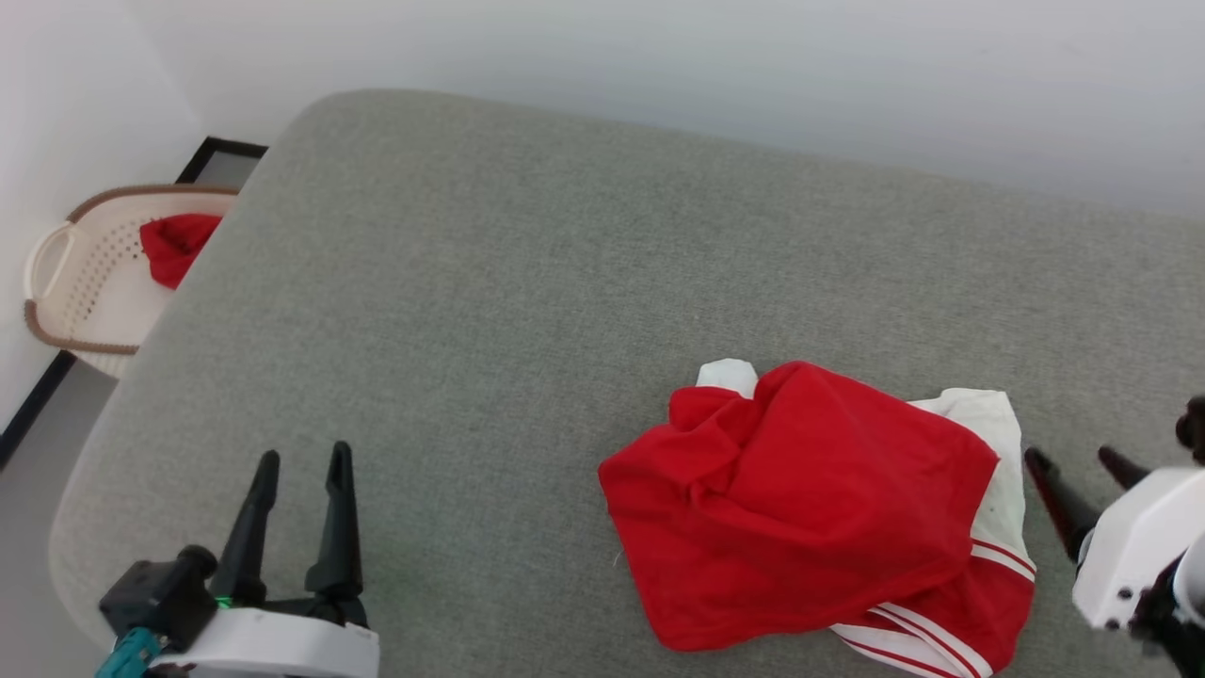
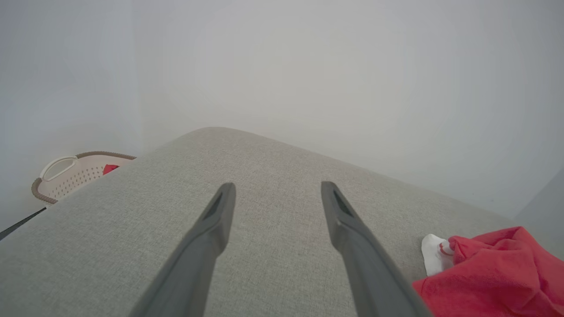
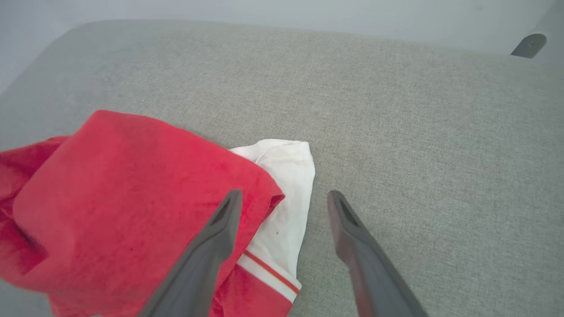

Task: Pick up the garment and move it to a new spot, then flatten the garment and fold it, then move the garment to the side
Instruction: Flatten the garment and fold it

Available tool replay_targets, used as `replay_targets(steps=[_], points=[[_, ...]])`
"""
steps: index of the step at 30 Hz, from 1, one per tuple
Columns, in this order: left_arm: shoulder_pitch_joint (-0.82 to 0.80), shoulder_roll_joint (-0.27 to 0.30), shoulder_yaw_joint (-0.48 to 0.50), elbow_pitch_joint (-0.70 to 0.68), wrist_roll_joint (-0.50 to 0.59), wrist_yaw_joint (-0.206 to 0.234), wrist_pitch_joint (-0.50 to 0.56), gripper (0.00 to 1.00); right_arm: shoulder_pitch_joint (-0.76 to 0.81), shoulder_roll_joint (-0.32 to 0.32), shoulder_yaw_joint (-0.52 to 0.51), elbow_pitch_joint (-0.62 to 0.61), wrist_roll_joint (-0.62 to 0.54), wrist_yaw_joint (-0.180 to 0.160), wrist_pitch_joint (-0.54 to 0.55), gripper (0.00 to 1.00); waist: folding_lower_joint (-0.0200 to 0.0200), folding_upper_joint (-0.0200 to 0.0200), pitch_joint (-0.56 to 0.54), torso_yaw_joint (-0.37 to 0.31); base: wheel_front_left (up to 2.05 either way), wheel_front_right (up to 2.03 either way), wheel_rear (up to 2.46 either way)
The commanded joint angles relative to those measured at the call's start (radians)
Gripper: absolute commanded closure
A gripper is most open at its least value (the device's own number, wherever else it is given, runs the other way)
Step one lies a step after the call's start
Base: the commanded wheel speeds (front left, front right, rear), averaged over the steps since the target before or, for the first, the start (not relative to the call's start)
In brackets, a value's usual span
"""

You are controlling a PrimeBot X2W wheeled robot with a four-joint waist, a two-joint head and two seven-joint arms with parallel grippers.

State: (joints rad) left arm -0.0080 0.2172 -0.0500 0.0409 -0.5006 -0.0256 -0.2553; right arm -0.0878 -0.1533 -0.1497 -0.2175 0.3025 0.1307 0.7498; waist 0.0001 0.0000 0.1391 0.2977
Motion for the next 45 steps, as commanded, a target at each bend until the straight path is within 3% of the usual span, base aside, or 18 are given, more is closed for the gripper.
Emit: replay_targets(steps=[1,11,23,24,25,37,45], points=[[-0.009,-0.003,-0.002,-0.002,0.007,-0.002,-0.003,0.00,-0.021,-0.002,-0.007,0.013,0.002,0.000,-0.005,0.00,-0.0001,0.0000,0.011,0.012,0.00,0.00,0.00],[-0.047,-0.031,-0.033,0.019,0.020,-0.023,-0.007,0.00,-0.154,-0.064,-0.049,0.224,-0.011,0.000,-0.006,0.00,-0.0001,0.0000,0.065,0.082,0.00,0.00,0.00],[-0.075,-0.058,-0.039,0.046,0.028,-0.038,-0.010,0.00,-0.232,-0.081,-0.035,0.441,-0.028,0.000,0.036,0.00,-0.0001,0.0000,0.107,0.132,0.00,0.00,0.00],[-0.076,-0.059,-0.037,0.046,0.028,-0.040,-0.010,0.00,-0.233,-0.081,-0.032,0.456,-0.030,0.000,0.047,0.27,-0.0001,0.0000,0.108,0.132,0.00,0.00,0.00],[-0.076,-0.060,-0.034,0.048,0.027,-0.041,-0.010,0.00,-0.234,-0.084,-0.023,0.466,-0.031,0.000,0.054,1.00,-0.0001,0.0000,0.108,0.132,0.00,0.00,0.00],[-0.053,-0.054,0.008,0.044,0.035,-0.044,-0.009,0.00,-0.287,-0.109,-0.036,0.415,-0.031,0.000,0.040,1.00,-0.0001,0.0000,0.073,0.069,0.00,0.00,0.00],[-0.041,-0.041,0.019,0.039,0.037,-0.041,-0.009,0.00,-0.239,-0.134,-0.129,0.382,-0.046,0.000,0.023,1.00,-0.0001,0.0000,0.035,0.011,0.00,0.00,0.00]])
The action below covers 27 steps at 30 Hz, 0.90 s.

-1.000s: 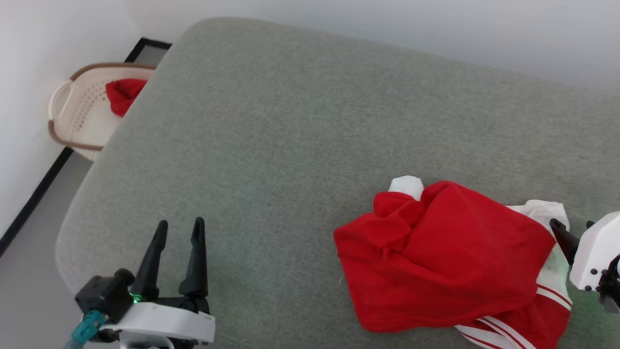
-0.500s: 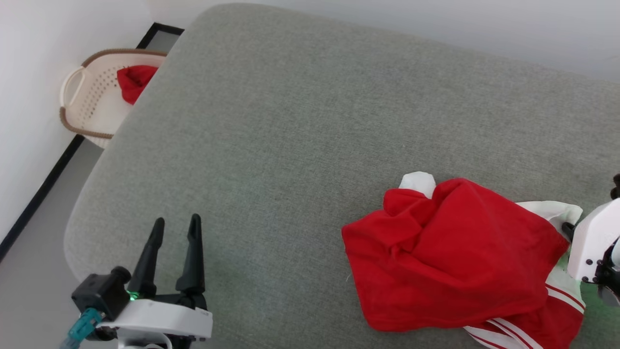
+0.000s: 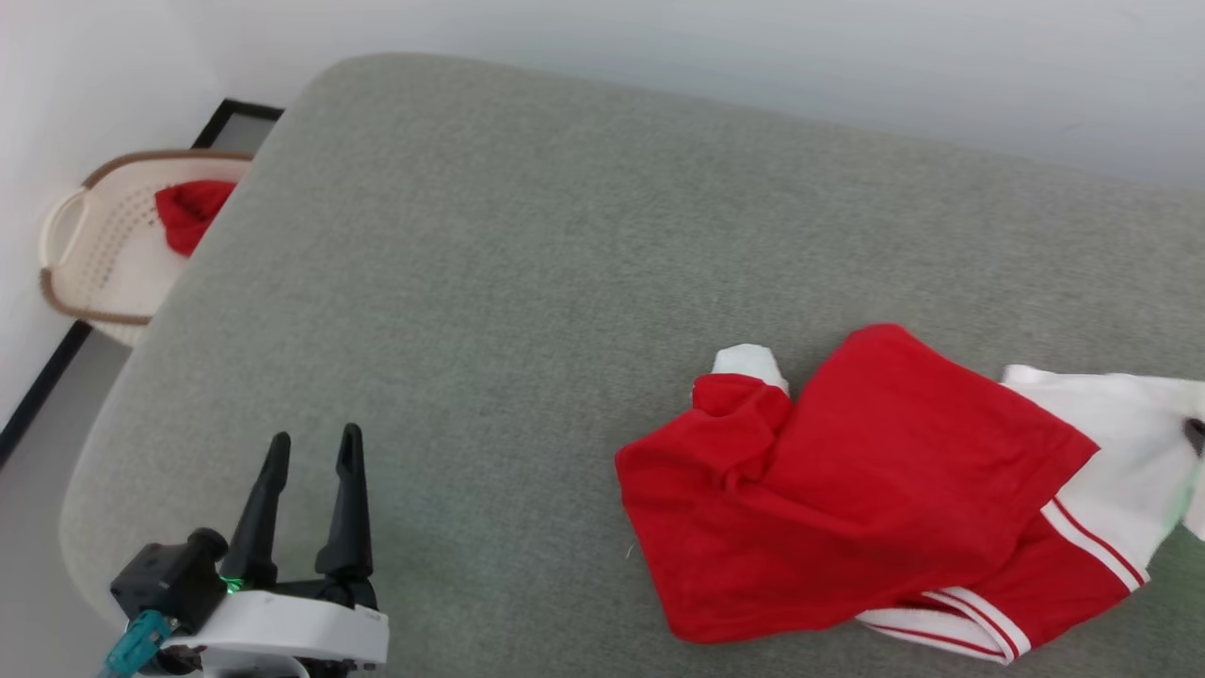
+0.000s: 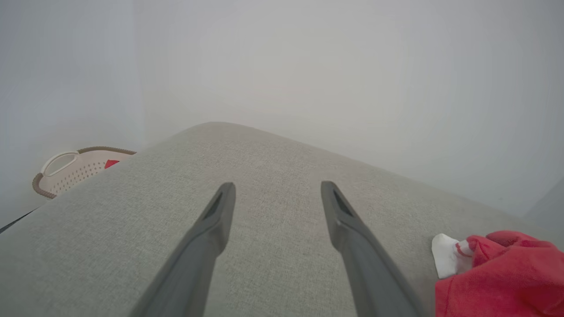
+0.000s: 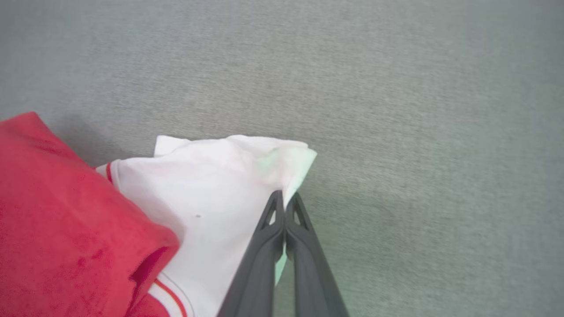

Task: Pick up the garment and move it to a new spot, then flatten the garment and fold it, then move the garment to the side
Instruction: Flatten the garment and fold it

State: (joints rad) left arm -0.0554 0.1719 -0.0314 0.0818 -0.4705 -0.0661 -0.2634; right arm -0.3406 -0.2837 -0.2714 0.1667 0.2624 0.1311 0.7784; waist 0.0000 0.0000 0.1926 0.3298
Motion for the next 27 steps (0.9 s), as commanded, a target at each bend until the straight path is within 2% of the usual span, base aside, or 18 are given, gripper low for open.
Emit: replay_targets(steps=[1,6,10,14,16,17,23,27], points=[[0.007,0.005,0.000,-0.002,0.007,0.000,-0.001,0.00,0.021,-0.008,-0.025,-0.003,-0.010,0.000,-0.008,1.00,0.0000,0.0000,-0.021,-0.026,0.00,0.00,0.00],[0.002,0.008,-0.008,-0.002,0.007,0.003,0.004,0.00,0.064,-0.020,-0.118,0.009,-0.047,0.000,-0.022,1.00,0.0000,0.0000,-0.028,-0.042,0.00,0.00,0.00],[-0.002,0.011,-0.014,0.000,0.007,0.003,0.009,0.00,0.086,0.002,-0.192,0.028,-0.092,0.000,-0.034,1.00,0.0000,0.0000,-0.029,-0.048,0.00,0.00,0.00],[-0.005,0.015,-0.019,0.000,0.006,0.005,0.014,0.00,0.096,0.028,-0.219,0.055,-0.113,0.000,-0.046,1.00,0.0000,0.0000,-0.031,-0.053,0.00,0.00,0.00],[-0.007,0.017,-0.021,-0.004,0.006,0.004,0.016,0.00,0.099,0.035,-0.216,0.072,-0.119,0.000,-0.059,0.47,0.0000,0.0000,-0.033,-0.059,0.00,0.00,0.00],[-0.008,0.018,-0.023,-0.007,0.004,0.002,0.019,0.00,0.096,0.037,-0.210,0.080,-0.123,-0.001,-0.065,0.00,0.0000,0.0000,-0.034,-0.063,0.00,0.00,0.00],[-0.009,0.041,-0.026,-0.034,0.003,0.001,0.045,0.00,0.078,0.044,-0.167,0.084,-0.112,-0.001,-0.105,0.00,0.0000,0.0000,-0.048,-0.100,0.00,0.00,0.00],[-0.009,0.062,-0.027,-0.063,-0.001,0.000,0.076,0.00,0.087,0.049,-0.132,0.045,-0.094,0.000,-0.149,0.00,0.0000,0.0000,-0.065,-0.134,0.00,0.00,0.00]])
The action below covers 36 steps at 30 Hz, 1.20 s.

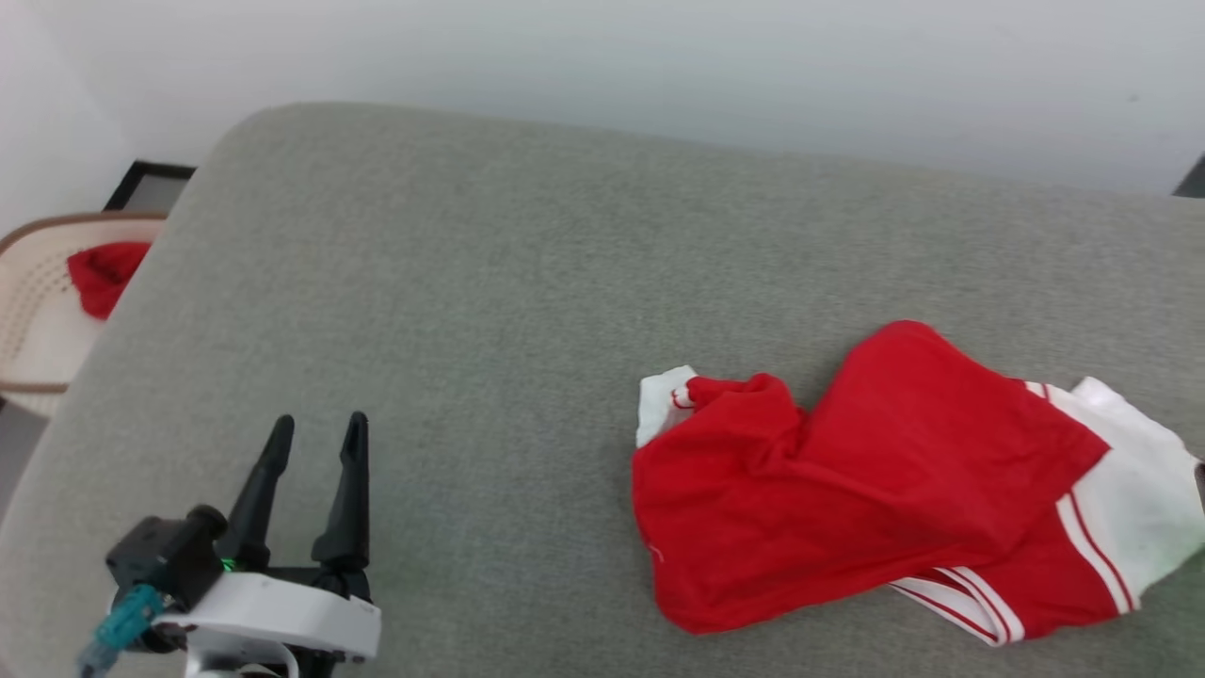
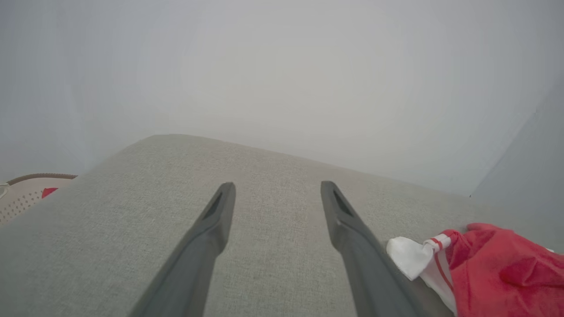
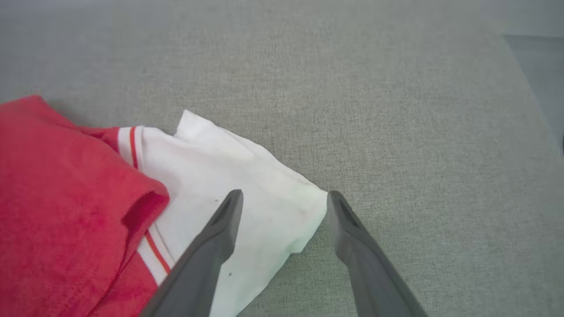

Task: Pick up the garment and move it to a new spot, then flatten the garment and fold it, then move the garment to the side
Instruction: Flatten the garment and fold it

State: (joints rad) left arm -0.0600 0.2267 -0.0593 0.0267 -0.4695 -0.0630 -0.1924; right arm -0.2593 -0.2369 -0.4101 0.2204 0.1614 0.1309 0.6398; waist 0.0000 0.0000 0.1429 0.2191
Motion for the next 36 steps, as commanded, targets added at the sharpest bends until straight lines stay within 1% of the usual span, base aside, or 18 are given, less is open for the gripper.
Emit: replay_targets(steps=[1,5,6,10,12,15,17,20,22,23,25,28,30,33,36], points=[[-0.006,0.012,0.001,-0.017,-0.003,-0.004,0.015,0.00,0.011,0.006,0.022,-0.022,0.014,0.000,-0.022,0.00,0.0000,0.0000,-0.019,-0.033,0.00,0.00,0.00],[-0.017,0.037,0.000,-0.058,-0.020,-0.007,0.073,0.00,0.033,0.020,0.080,-0.089,0.049,0.000,-0.076,0.00,0.0000,0.0000,-0.038,-0.076,0.00,0.00,0.00],[-0.017,0.037,0.000,-0.058,-0.020,-0.007,0.073,0.00,0.033,0.020,0.080,-0.089,0.049,0.000,-0.076,0.00,0.0000,0.0000,-0.038,-0.076,0.00,0.00,0.00],[-0.043,0.066,0.007,-0.090,-0.054,-0.007,0.156,0.00,0.070,0.055,0.131,-0.166,0.077,0.000,-0.120,0.00,0.0000,0.0000,-0.057,-0.121,0.00,0.00,0.00],[-0.066,0.078,0.009,-0.102,-0.083,-0.009,0.215,0.00,0.091,0.074,0.158,-0.200,0.091,0.000,-0.129,0.00,0.0000,0.0000,-0.065,-0.143,0.00,0.00,0.00],[-0.117,0.114,-0.003,-0.113,-0.111,-0.015,0.320,0.00,0.118,0.099,0.186,-0.255,0.107,0.000,-0.140,0.00,0.0000,0.0000,-0.069,-0.175,0.00,0.00,0.00],[-0.159,0.138,-0.016,-0.110,-0.129,-0.018,0.399,0.00,0.133,0.114,0.206,-0.286,0.114,0.000,-0.146,0.00,0.0000,0.0000,-0.068,-0.196,0.00,0.00,0.00],[-0.230,0.162,-0.036,-0.102,-0.164,-0.010,0.529,0.00,0.148,0.129,0.235,-0.326,0.124,0.000,-0.150,0.00,0.0000,0.0000,-0.059,-0.229,0.00,0.00,0.00],[-0.283,0.165,-0.050,-0.084,-0.199,-0.002,0.618,0.00,0.151,0.137,0.252,-0.351,0.127,0.000,-0.155,0.00,0.0000,0.0000,-0.050,-0.249,0.00,0.00,0.00],[-0.311,0.170,-0.059,-0.075,-0.212,-0.005,0.658,0.00,0.152,0.142,0.257,-0.359,0.131,0.000,-0.155,0.00,0.0000,0.0000,-0.043,-0.259,0.00,0.00,0.00],[-0.366,0.164,-0.070,-0.041,-0.257,0.000,0.738,0.00,0.153,0.147,0.269,-0.372,0.134,0.000,-0.157,0.00,0.0000,0.0000,-0.030,-0.279,0.00,0.00,0.00],[-0.441,0.171,-0.102,0.018,-0.286,0.005,0.850,0.00,0.144,0.154,0.279,-0.382,0.140,0.000,-0.161,0.00,0.0000,0.0000,-0.003,-0.311,0.00,0.00,0.00],[-0.487,0.163,-0.122,0.050,-0.307,0.014,0.914,0.00,0.137,0.156,0.282,-0.383,0.143,0.000,-0.163,0.00,0.0000,0.0000,0.017,-0.331,0.00,0.00,0.00],[-0.535,0.173,-0.153,0.097,-0.303,0.022,0.995,0.00,0.123,0.159,0.285,-0.387,0.148,0.000,-0.169,0.00,0.0000,0.0000,0.052,-0.363,0.00,0.00,0.00],[-0.569,0.187,-0.182,0.140,-0.285,0.030,1.049,0.00,0.115,0.163,0.288,-0.387,0.161,0.000,-0.177,0.00,0.0000,0.0000,0.085,-0.391,0.00,0.00,0.00]])
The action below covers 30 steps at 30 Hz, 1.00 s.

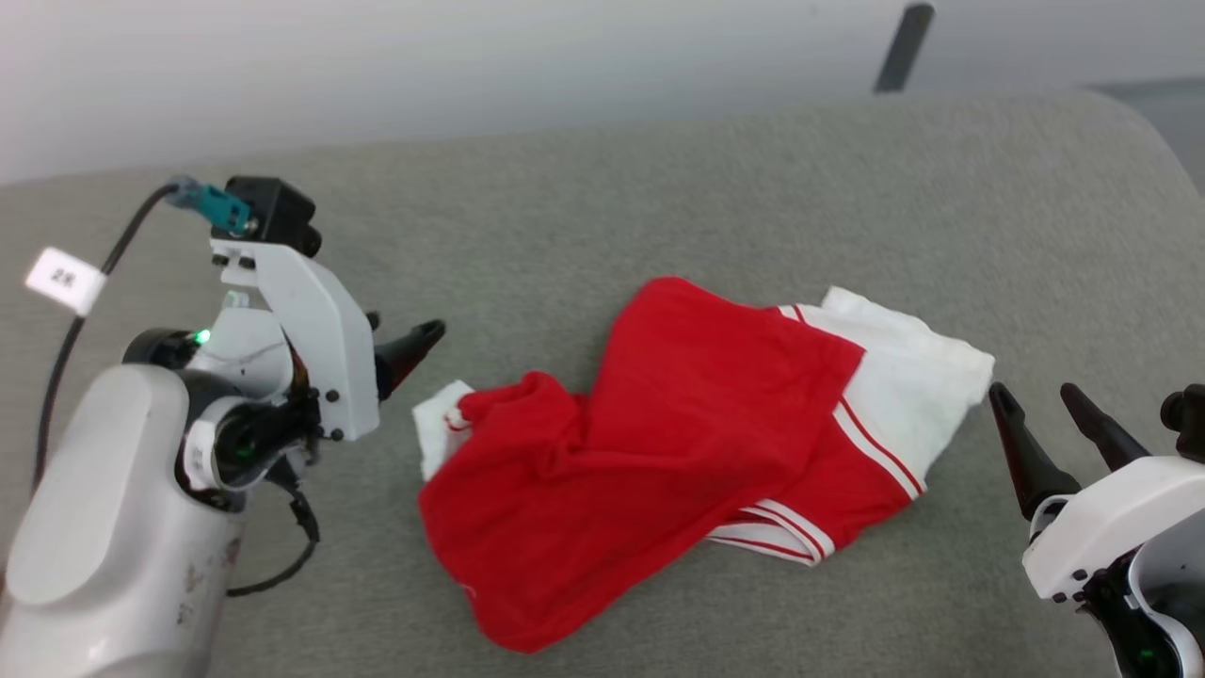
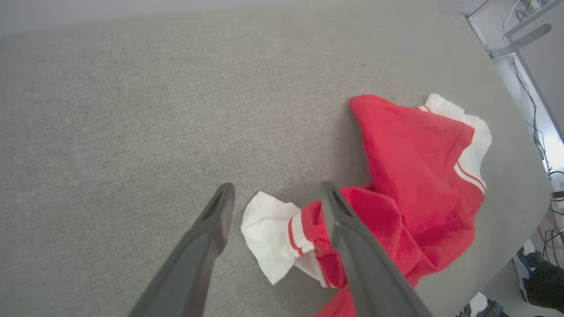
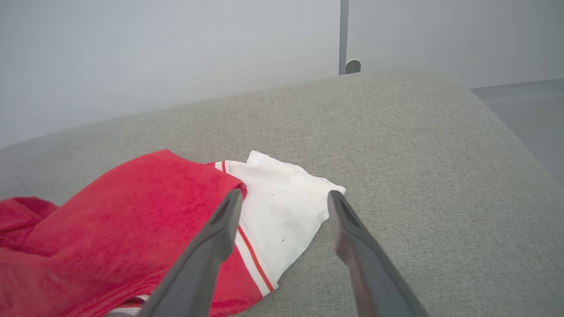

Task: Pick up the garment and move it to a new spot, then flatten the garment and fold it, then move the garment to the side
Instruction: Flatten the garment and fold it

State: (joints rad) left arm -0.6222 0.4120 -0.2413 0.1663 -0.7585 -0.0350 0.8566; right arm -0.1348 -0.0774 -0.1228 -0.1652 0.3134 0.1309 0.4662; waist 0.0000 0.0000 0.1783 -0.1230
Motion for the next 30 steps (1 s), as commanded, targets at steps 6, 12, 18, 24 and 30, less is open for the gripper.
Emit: replay_targets(steps=[6,12,18,24,30], points=[[-0.030,0.040,-0.037,0.082,0.044,0.030,0.080,0.00,-0.023,0.007,-0.001,0.013,0.018,0.000,-0.022,0.00,0.0000,0.0000,0.096,-0.086,0.00,0.00,0.00],[-0.012,0.053,-0.061,0.115,0.049,0.069,0.168,0.00,-0.024,0.008,-0.004,0.022,0.026,0.000,-0.037,0.00,0.0000,0.0000,0.114,-0.094,0.00,0.00,0.00],[0.006,0.063,-0.078,0.100,0.057,0.117,0.237,0.00,-0.043,0.009,0.002,0.024,0.032,0.000,-0.040,0.00,0.0000,0.0000,0.134,-0.087,0.00,0.00,0.00],[0.020,0.034,-0.076,0.100,0.025,0.124,0.237,0.50,-0.061,0.010,0.015,0.026,0.034,0.000,-0.042,0.00,0.0000,0.0000,0.148,-0.078,0.00,0.00,0.00],[0.014,0.031,-0.082,0.098,0.011,0.097,0.235,1.00,-0.059,0.003,0.011,0.031,0.029,0.000,-0.043,0.00,0.0000,0.0000,0.138,-0.060,0.00,0.00,0.00]])
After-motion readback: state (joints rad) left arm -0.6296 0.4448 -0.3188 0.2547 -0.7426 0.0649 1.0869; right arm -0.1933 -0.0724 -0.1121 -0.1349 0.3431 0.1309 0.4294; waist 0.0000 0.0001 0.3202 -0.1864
